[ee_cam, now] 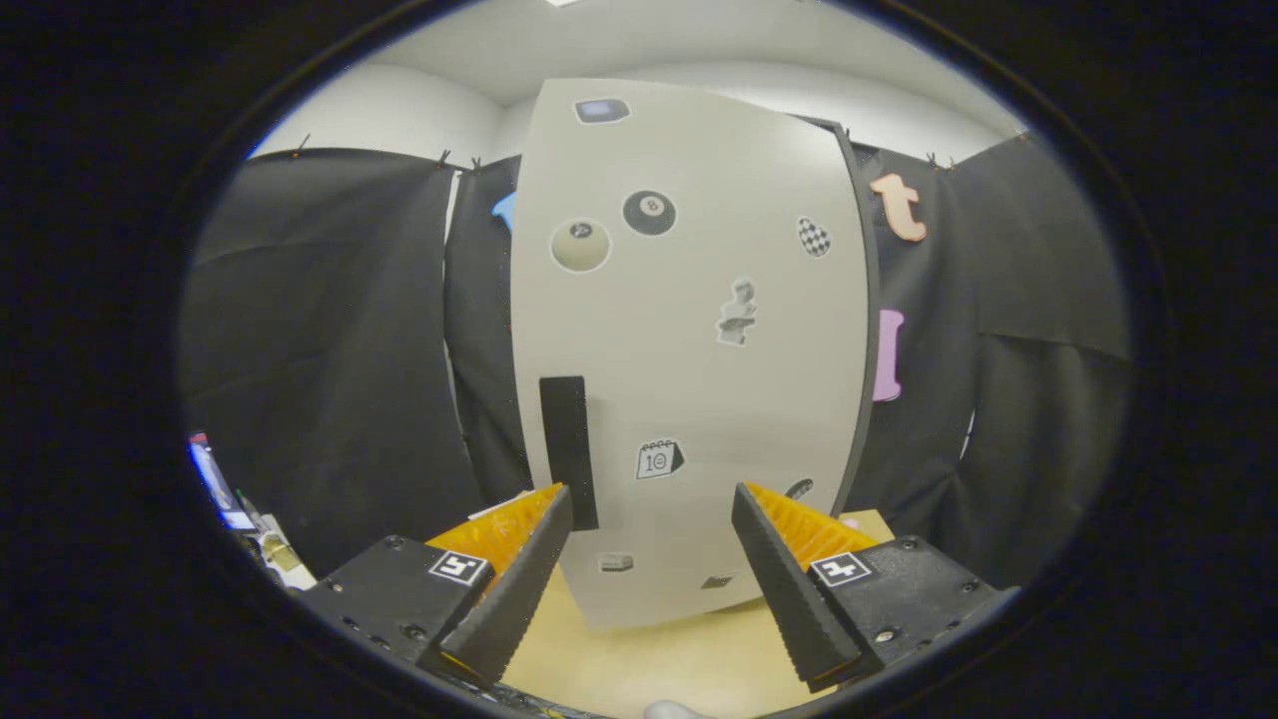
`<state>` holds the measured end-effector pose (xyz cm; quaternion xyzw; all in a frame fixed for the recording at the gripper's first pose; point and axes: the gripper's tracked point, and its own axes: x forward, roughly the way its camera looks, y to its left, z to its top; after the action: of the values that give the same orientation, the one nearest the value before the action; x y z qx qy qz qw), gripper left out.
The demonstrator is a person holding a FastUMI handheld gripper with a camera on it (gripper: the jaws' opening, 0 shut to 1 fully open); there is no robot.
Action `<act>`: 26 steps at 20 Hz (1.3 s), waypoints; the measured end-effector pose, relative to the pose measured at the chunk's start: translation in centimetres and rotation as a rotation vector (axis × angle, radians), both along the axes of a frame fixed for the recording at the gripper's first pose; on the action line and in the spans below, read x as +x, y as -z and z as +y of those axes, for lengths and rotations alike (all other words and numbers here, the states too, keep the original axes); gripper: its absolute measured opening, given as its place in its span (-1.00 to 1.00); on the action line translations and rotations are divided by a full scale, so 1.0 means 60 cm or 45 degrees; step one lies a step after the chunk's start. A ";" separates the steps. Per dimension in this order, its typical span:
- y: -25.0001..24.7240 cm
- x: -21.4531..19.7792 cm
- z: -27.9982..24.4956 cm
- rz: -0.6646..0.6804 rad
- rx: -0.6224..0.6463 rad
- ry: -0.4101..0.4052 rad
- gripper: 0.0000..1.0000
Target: Open the shoe cabinet door, grab the shoes and put them into the shoe cabinet, then close the shoe cabinet door.
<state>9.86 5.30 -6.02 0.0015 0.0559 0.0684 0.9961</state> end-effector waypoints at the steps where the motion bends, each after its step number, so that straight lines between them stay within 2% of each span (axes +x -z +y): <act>1: -0.012 -0.015 -0.001 -0.016 0.011 0.002 1.00; 3: -0.032 -0.042 -0.010 -0.032 0.037 0.012 1.00; 6: -0.048 -0.086 -0.052 -0.020 0.058 0.099 1.00; 11: -0.088 -0.138 -0.100 -0.069 0.047 0.172 1.00; 19: -0.113 -0.192 -0.131 -0.098 0.027 0.196 1.00; 26: -0.117 -0.201 -0.154 -0.098 0.034 0.226 1.00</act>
<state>-2.19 -3.93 0.98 0.0171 0.0164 -0.0194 0.9995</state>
